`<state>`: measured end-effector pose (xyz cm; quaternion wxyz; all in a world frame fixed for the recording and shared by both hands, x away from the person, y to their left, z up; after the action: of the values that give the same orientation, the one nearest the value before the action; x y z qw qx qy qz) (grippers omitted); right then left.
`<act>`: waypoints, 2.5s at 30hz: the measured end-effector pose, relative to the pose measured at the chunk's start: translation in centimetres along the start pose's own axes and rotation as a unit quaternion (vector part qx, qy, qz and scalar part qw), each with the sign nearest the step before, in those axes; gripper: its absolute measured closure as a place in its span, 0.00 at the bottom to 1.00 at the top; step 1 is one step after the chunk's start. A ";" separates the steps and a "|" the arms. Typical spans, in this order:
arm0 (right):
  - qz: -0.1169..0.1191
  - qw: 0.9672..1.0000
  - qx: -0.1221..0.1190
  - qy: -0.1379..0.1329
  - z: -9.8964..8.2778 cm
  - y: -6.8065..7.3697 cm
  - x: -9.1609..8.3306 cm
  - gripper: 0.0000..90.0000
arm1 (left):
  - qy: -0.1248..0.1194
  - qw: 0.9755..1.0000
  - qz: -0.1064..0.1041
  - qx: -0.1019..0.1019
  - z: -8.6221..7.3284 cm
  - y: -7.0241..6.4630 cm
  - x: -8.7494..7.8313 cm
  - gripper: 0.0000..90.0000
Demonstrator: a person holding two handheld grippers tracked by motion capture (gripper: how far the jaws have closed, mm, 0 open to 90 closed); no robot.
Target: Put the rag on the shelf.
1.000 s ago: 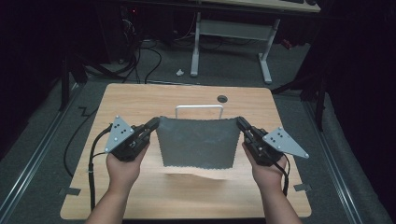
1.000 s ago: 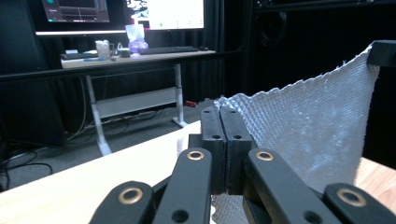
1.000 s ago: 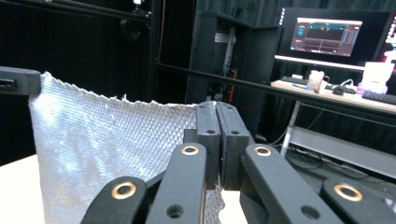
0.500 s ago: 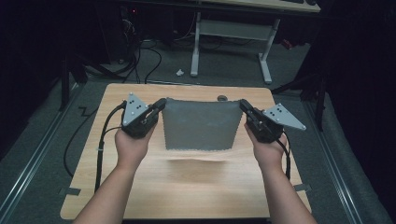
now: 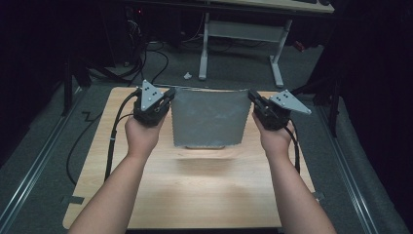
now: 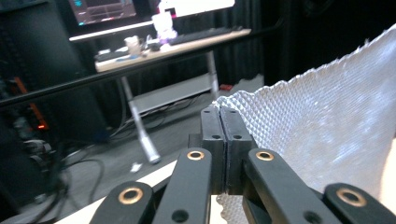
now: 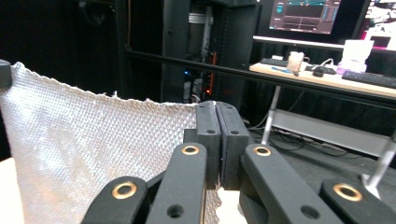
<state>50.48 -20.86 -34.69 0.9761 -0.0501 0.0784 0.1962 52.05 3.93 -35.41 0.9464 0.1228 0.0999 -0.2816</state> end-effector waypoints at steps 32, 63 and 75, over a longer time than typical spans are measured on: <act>-0.008 0.996 -0.035 0.080 -3.5 -2.0 7.2 1.00 | 0.120 0.992 -0.020 -0.020 -5.7 1.9 7.1 0.99; 0.020 0.988 -0.039 0.146 -12.3 0.2 5.3 0.99 | 0.131 0.985 -0.097 -0.058 -12.9 -2.3 5.1 0.99; 0.018 0.985 -0.031 0.168 -15.0 0.4 5.6 0.99 | 0.144 0.981 -0.106 -0.080 -15.6 -2.8 5.4 0.99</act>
<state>53.44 -20.32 -50.43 0.9434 -0.1109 0.2360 0.2051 53.01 3.39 -52.09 0.8937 0.0747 0.2695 -0.3509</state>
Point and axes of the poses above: each handheld gripper's, and its own axes: x roughly forward along the jaws, z roughly out of its top, y roughly to its left, the point moved 10 cm from there along x, roughly forward along the jaws, and after that the axes turned 3 degrees about y, right-handed, at the moved point
